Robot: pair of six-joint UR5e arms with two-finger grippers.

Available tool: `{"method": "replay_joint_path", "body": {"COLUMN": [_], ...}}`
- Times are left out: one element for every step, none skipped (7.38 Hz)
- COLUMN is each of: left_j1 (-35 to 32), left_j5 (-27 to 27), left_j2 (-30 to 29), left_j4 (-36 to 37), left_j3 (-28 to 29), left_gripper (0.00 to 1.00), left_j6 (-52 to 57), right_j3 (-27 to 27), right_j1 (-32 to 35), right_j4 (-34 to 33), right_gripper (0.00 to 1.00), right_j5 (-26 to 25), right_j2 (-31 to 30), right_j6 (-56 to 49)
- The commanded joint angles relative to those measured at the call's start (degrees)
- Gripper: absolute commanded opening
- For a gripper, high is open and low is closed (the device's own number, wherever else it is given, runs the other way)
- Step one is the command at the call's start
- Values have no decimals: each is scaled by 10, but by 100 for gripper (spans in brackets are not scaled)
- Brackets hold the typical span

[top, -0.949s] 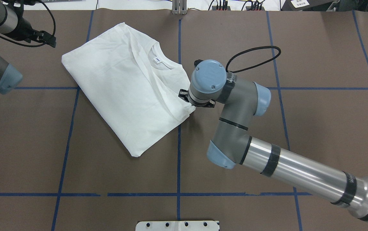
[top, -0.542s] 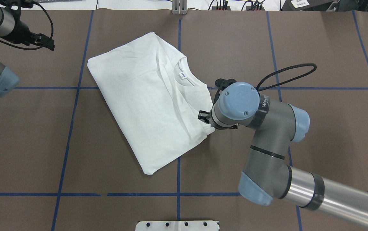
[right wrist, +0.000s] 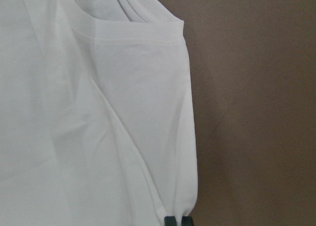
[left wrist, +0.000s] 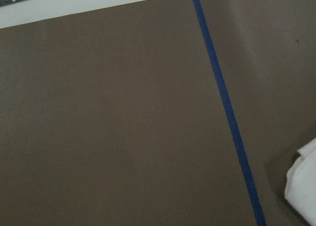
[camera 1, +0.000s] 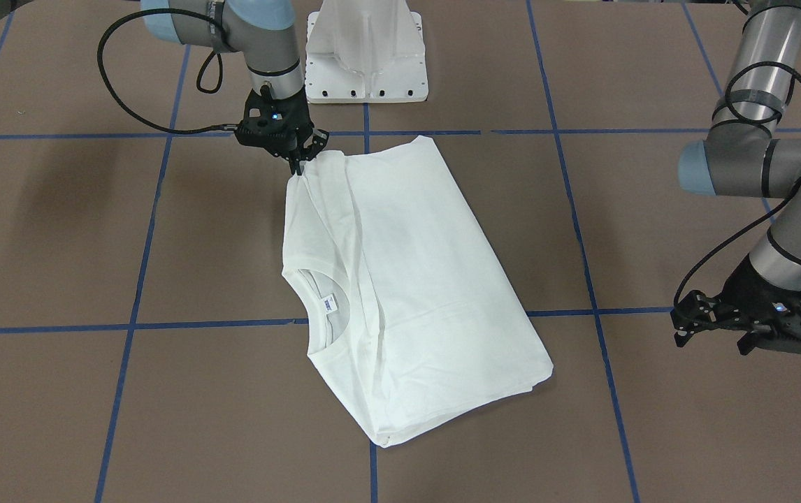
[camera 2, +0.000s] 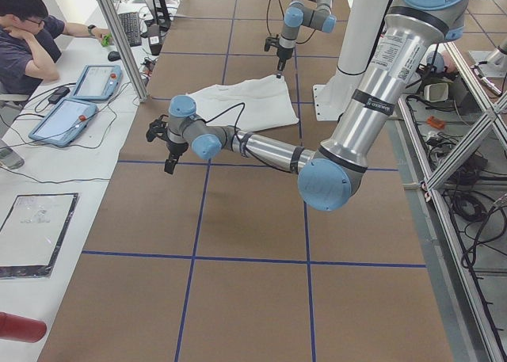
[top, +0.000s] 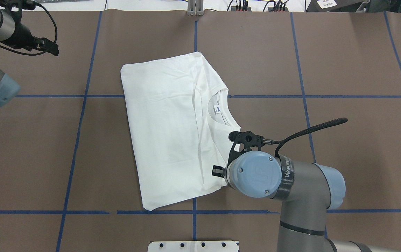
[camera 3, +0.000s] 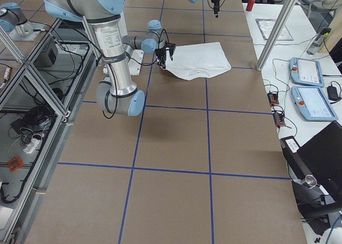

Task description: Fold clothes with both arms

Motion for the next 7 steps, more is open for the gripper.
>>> {"method": "replay_joint_path", "body": {"left_j1": [0, 0, 0, 0, 0, 0, 0], "left_j5": [0, 0, -1, -1, -9, -16, -16], "left_j2": [0, 0, 0, 0, 0, 0, 1], "left_j4": [0, 0, 0, 1, 1, 1, 1], "left_j3": [0, 0, -1, -3, -6, -7, -13], "left_gripper": [100, 100, 100, 100, 100, 100, 100], "left_j6": [0, 0, 0, 0, -1, -1, -2], "right_j3": [2, 1, 1, 1, -6, -13, -43], "right_j1": [-28, -29, -32, -26, -1, 34, 68], "right_j4": [-2, -2, -3, -7, -9, -9, -26], "right_gripper": [0, 0, 99, 100, 100, 100, 100], "right_j5": [-17, -17, -16, -16, -13, -9, 9], "right_j2": [2, 2, -3, 3, 11, 17, 49], "right_j6": [12, 12, 10, 2, -31, -81, -103]}}
